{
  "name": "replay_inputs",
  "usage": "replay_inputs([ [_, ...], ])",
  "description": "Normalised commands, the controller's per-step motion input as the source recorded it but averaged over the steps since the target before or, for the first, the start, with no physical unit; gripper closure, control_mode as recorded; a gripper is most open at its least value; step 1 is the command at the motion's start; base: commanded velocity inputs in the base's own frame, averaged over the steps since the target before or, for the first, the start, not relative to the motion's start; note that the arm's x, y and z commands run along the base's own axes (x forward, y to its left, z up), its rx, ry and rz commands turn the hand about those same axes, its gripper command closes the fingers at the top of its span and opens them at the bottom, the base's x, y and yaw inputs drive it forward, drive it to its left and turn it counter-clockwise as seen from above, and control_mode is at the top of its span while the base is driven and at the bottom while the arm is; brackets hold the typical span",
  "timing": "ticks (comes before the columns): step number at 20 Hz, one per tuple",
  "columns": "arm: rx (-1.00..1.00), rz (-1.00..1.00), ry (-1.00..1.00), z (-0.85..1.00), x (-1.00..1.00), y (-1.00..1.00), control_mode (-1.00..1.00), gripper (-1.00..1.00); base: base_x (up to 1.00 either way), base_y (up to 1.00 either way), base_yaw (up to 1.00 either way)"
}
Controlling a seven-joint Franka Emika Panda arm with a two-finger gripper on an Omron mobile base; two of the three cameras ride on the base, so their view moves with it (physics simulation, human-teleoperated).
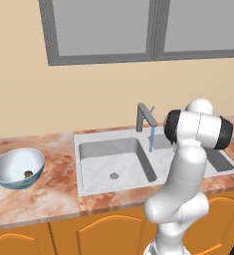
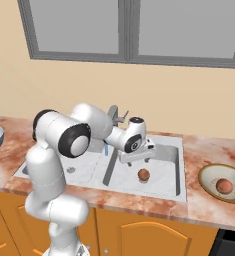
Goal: Pick the onions from the sink and place them in one bowl. Place the mushroom in the other bowl. Then turn off the sink faucet.
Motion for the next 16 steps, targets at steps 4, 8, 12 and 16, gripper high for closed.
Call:
replay_inputs([
  [4, 0.00, 0.04, 0.00, -0.16, 0.10, -0.12, -1.00, -1.00, 0.00, 0.00, 0.00],
  [8, 0.00, 0.03, 0.00, -0.23, 0.10, -0.05, -1.00, -1.00, 0.00, 0.00, 0.00],
  [12, 0.00, 0.03, 0.00, -0.26, 0.10, -0.06, -1.00, -1.00, 0.00, 0.00, 0.00],
  [16, 0.00, 0.03, 0.00, -0.22, 0.01, -0.06, -1.00, -1.00, 0.00, 0.00, 0.00],
])
